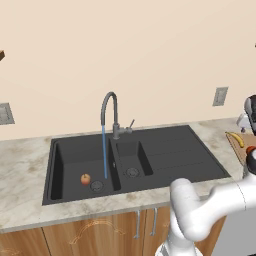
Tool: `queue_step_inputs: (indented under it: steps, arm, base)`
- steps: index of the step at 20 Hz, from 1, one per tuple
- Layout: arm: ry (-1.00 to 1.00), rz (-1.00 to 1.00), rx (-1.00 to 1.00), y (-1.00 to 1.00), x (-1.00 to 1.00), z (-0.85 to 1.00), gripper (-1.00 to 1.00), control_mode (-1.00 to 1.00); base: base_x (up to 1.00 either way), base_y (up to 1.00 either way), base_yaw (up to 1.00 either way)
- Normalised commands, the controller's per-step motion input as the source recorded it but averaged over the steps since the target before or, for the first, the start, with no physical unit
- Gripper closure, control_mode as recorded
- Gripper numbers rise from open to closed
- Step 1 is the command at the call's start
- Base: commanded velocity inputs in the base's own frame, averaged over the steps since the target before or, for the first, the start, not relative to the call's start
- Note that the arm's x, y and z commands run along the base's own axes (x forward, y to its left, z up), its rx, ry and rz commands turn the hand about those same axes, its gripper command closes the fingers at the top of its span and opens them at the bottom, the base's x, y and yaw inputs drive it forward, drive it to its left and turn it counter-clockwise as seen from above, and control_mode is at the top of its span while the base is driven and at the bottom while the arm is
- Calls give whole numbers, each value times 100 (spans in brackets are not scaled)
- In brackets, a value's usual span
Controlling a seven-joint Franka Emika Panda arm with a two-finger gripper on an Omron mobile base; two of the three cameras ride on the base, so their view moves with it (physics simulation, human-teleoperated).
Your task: Pick the peach, apple, banana from the sink and place them on the cutting board to airdry. Then turn off the sink faucet.
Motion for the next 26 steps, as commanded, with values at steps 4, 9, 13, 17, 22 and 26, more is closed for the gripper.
queue_step_inputs:
  steps: [4, 9, 13, 17, 22, 26]
  arm:
    - [-20, 8, 0, 40, -63, 66, -100, -100]
    - [-23, 9, -6, 62, -75, 60, -100, -100]
    - [-26, 9, -10, 72, -79, 60, -100, -100]
    - [-11, 10, -21, 99, -74, 24, -100, -100]
    - [-14, 8, -13, 94, -74, 2, -100, -100]
    - [-2, 18, 7, 71, -33, 22, -100, -100]
  base:
    - [0, 0, 0]
    - [0, 0, 0]
    - [0, 0, 0]
    - [0, 0, 0]
    - [0, 0, 0]
    - [0, 0, 0]
